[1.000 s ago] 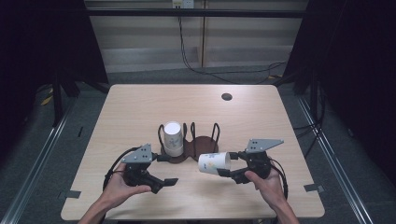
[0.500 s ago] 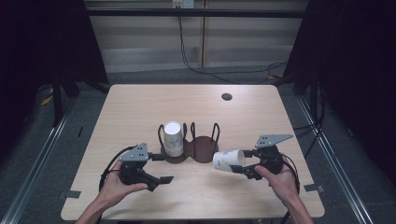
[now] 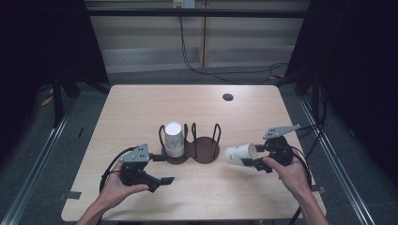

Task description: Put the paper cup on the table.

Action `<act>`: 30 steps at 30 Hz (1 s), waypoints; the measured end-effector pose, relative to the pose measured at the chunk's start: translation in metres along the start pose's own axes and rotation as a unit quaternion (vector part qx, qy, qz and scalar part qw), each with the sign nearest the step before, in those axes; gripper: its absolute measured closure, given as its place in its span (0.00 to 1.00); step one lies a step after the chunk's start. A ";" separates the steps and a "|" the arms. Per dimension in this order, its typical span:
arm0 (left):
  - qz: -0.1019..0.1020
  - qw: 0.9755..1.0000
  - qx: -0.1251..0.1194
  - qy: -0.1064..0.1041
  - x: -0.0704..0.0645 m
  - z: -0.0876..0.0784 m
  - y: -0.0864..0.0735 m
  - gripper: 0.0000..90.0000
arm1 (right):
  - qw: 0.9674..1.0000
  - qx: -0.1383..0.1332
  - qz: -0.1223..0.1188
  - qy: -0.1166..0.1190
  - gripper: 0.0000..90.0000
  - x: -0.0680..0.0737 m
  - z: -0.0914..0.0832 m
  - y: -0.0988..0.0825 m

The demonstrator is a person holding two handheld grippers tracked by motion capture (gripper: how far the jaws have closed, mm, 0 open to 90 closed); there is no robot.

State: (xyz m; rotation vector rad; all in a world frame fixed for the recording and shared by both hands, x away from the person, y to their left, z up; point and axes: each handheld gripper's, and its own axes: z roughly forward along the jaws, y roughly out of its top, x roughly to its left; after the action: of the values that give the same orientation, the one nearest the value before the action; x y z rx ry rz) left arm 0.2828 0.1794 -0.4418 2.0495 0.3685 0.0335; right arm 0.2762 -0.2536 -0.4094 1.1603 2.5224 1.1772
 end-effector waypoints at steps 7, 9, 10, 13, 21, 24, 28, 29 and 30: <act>-0.001 1.000 -0.003 0.007 0.001 -0.004 -0.002 0.18 | 0.999 0.032 0.006 -0.029 0.33 -0.011 -0.001 0.013; 0.000 1.000 0.000 0.010 0.001 -0.004 -0.003 0.18 | 0.998 0.043 0.009 -0.037 0.33 -0.013 -0.001 0.017; -0.001 1.000 -0.001 0.010 0.001 -0.005 -0.003 0.18 | 0.998 0.047 0.010 -0.041 0.33 -0.014 -0.001 0.019; -0.002 1.000 0.000 0.011 0.002 -0.004 -0.004 0.19 | 0.997 0.062 0.012 -0.055 0.34 -0.019 -0.001 0.024; 0.001 1.000 0.000 0.011 0.002 -0.005 -0.004 0.19 | 0.993 0.092 0.020 -0.073 0.34 -0.029 0.000 0.035; 0.000 1.000 0.001 0.010 0.002 -0.006 -0.005 0.18 | 0.992 0.097 0.019 -0.076 0.34 -0.032 0.002 0.038; 0.001 1.000 0.001 0.010 0.003 -0.006 -0.005 0.18 | 0.990 0.114 0.024 -0.082 0.34 -0.036 0.004 0.042; 0.001 1.000 0.001 0.010 0.003 -0.006 -0.005 0.18 | 0.989 0.118 0.024 -0.083 0.34 -0.036 0.005 0.043; 0.000 1.000 0.000 0.009 0.003 -0.006 -0.005 0.18 | 0.989 0.123 0.025 -0.085 0.34 -0.037 0.006 0.044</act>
State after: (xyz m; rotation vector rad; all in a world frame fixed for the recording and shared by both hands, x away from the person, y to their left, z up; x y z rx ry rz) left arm 0.2831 0.1878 -0.4440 2.0515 0.3794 0.0531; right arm 0.3305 -0.2578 -0.3899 1.3231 2.5721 0.7553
